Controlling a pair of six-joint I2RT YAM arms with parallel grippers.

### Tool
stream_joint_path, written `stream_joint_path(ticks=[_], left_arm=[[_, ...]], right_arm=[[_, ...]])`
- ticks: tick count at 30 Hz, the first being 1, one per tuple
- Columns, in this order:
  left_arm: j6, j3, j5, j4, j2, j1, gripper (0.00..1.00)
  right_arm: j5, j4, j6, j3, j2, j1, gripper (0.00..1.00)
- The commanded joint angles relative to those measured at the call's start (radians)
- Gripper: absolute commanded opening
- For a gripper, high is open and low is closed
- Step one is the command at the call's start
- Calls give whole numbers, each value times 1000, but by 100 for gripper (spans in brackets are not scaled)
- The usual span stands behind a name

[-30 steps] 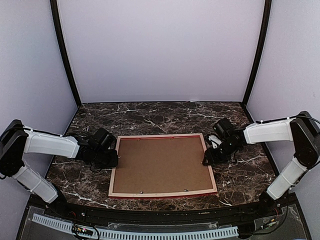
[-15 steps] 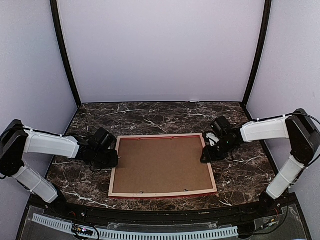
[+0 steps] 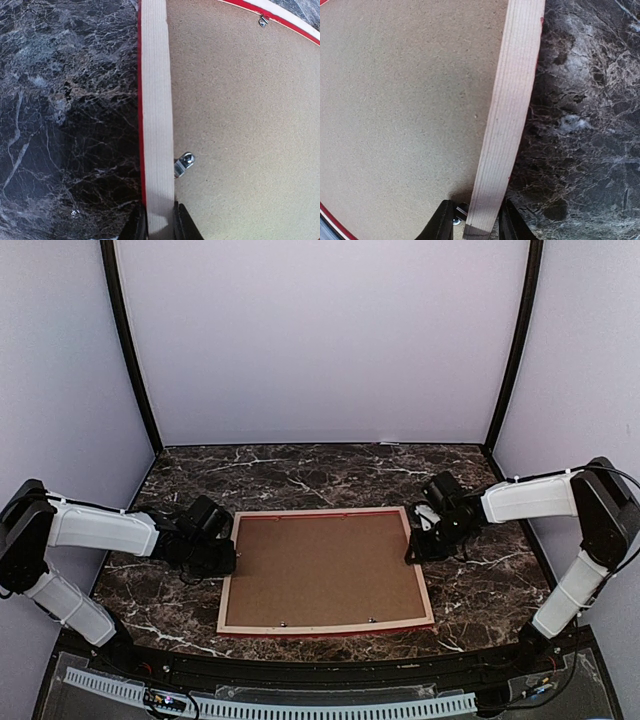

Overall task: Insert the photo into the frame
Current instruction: Press the fastener onto the backboard.

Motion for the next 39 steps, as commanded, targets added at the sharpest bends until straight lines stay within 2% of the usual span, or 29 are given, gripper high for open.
stream_joint_path(ticks=[1, 8, 13, 18, 25, 39], left_arm=[[2, -31, 37, -60, 21, -8, 15], [1, -34, 36, -59, 17, -8, 15], [-3, -41, 36, -56, 10, -7, 15], [-4, -43, 35, -56, 7, -8, 15], [-5, -45, 34, -53, 9, -10, 15], [-7, -42, 37, -53, 7, -11, 15]], right_arm=[[-11, 27, 0, -8, 38, 7, 27], [-25, 44, 25, -19, 40, -9, 20], [-80, 83, 45, -32, 41, -33, 18], [-134, 120, 68, -31, 35, -42, 35], [-117, 116, 74, -25, 38, -42, 38], [-38, 91, 71, -12, 55, -44, 17]])
